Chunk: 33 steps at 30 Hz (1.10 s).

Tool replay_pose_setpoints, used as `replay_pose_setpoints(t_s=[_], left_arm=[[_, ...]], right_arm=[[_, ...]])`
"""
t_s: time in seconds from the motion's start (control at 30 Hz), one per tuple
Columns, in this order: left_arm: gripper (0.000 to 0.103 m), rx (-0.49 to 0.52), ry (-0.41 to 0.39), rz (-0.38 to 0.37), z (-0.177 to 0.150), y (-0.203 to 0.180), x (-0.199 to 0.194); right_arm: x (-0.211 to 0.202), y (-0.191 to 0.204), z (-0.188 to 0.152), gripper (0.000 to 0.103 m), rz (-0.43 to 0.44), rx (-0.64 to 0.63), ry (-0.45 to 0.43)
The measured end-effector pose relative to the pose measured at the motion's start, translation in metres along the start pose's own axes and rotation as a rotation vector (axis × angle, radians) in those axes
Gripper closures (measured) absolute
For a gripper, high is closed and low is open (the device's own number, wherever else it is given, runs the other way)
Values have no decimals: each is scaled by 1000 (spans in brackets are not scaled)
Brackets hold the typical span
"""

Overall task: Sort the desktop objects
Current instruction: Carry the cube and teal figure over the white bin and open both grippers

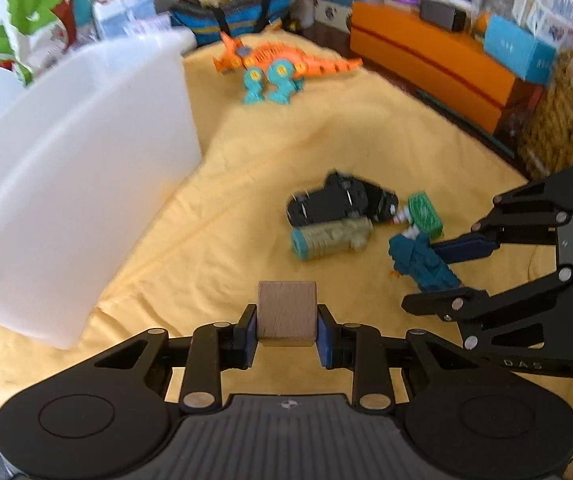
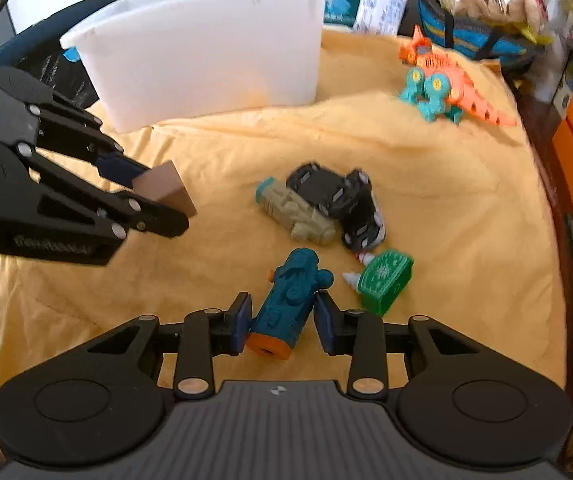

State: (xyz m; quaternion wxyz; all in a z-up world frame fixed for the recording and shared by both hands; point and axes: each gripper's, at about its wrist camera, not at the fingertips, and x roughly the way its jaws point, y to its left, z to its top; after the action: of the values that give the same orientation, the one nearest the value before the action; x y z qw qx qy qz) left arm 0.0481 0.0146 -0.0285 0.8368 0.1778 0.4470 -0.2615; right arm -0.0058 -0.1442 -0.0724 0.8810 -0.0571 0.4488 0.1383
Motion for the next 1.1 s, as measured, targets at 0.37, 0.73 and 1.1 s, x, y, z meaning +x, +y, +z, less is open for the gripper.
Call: replay_pose_setpoints(t_s=[0.37, 0.73, 1.1], left_arm=[[71, -85, -137, 118, 34, 51, -46], [71, -179, -196, 264, 70, 127, -59], [70, -251, -135, 307, 67, 162, -28]], right_arm=[[-32, 5, 61, 65, 6, -89, -138], [-43, 21, 155, 65, 23, -204, -343], [18, 26, 208, 62, 45, -163, -323]])
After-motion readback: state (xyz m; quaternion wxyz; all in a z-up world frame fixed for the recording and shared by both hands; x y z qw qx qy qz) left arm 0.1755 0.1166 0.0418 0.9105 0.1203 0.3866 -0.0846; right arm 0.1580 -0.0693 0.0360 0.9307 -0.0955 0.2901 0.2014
